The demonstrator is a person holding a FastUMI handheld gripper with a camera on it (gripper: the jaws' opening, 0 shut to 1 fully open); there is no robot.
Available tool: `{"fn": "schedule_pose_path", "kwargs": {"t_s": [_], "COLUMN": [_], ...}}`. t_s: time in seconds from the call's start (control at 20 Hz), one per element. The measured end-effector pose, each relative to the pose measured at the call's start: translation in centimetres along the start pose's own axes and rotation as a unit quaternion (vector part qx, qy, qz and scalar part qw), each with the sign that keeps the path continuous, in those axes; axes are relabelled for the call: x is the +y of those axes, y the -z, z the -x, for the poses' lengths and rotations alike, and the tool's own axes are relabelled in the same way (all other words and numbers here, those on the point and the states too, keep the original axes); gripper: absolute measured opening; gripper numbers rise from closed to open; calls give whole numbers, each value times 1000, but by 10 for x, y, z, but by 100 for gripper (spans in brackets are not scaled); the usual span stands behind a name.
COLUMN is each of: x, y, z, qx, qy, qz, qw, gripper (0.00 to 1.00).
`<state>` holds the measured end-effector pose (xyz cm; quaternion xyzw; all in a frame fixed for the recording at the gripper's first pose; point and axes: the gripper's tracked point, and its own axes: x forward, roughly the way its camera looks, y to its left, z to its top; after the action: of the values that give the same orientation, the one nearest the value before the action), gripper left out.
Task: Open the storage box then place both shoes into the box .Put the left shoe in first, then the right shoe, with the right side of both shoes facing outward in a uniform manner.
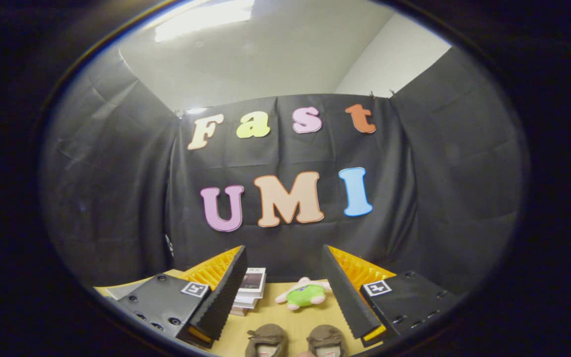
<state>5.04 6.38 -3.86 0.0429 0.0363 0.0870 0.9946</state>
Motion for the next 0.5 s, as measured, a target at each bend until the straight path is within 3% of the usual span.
{"fn": "schedule_pose_path", "kwargs": {"t_s": [0.5], "x": [28], "y": [24], "z": [4], "qx": [17], "qy": [-38], "qz": [-5], "qw": [999], "gripper": [97]}}
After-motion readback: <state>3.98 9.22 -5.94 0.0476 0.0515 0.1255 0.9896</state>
